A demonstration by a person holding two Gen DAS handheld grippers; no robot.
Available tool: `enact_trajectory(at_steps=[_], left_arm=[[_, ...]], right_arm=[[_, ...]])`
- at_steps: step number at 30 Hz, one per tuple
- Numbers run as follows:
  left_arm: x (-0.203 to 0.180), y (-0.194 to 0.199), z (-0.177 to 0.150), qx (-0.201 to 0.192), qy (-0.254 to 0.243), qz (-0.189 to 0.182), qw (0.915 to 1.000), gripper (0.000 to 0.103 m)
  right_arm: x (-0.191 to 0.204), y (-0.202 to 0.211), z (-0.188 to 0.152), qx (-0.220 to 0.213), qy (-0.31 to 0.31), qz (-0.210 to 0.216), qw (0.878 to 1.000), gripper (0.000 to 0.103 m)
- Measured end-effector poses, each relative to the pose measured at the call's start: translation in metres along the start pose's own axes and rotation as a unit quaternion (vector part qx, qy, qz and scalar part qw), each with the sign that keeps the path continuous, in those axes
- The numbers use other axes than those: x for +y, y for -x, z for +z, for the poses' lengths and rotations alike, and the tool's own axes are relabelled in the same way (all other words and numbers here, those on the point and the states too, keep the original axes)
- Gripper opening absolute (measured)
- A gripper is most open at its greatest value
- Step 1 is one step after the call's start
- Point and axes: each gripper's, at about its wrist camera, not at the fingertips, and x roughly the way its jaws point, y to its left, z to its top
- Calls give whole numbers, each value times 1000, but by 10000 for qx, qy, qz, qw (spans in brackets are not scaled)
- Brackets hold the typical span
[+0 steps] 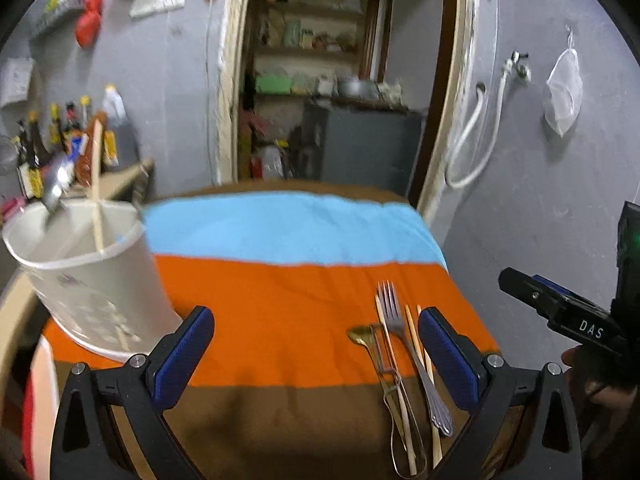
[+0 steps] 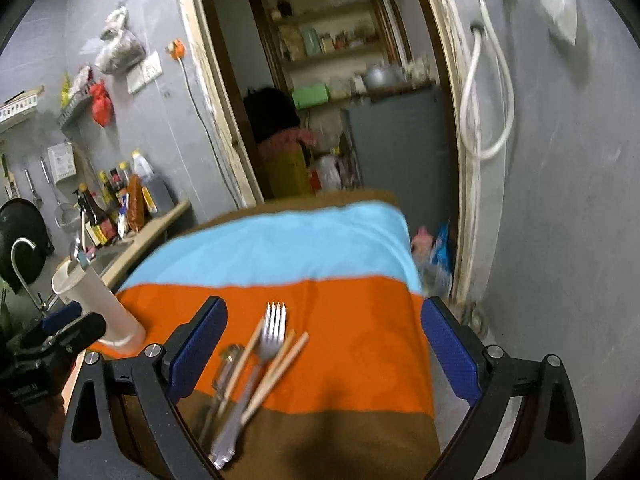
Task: Organize utensils
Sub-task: 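Move both grippers back down over the forks, spoons and chopsticks, then close the left gripper on a gold spoon while the right gripper grasps a chopstick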
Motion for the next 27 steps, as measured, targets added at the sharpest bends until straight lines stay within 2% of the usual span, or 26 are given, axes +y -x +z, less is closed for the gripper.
enact_trajectory(at_steps=[2,4,9,12,15,18,21,24,27], left_arm=[[0,-11,-4,193,41,-75,9998,98],[0,-24,-6,424,67,-120,9990,89],[-1,-53,-16,988,157,-211,9948,77],[-2,-65,-20,1265,253,-383,9909,71],[-5,-70,-20,1342,368,-605,9884,69],[-8,-76,-19,1505,376,-774,9848,59],[-14,-83,-21,1688,385,-951,9803,49],[-18,-87,-25,1779,373,-1032,9779,46],[-21,-92,-24,1861,335,-1038,9764,39]], right_arm=[[-4,-12,-5,172,-40,57,9998,95],[-6,-22,-10,331,-23,84,9994,92],[-6,-47,-23,714,-85,238,9971,68],[-4,-61,-27,921,-120,346,9951,59],[-2,-71,-30,1078,-91,459,9931,49],[1,-81,-34,1229,-70,585,9907,37],[2,-90,-35,1365,-101,677,9883,32],[6,-95,-37,1449,-88,739,9867,32],[8,-103,-38,1543,-70,809,9847,32]])
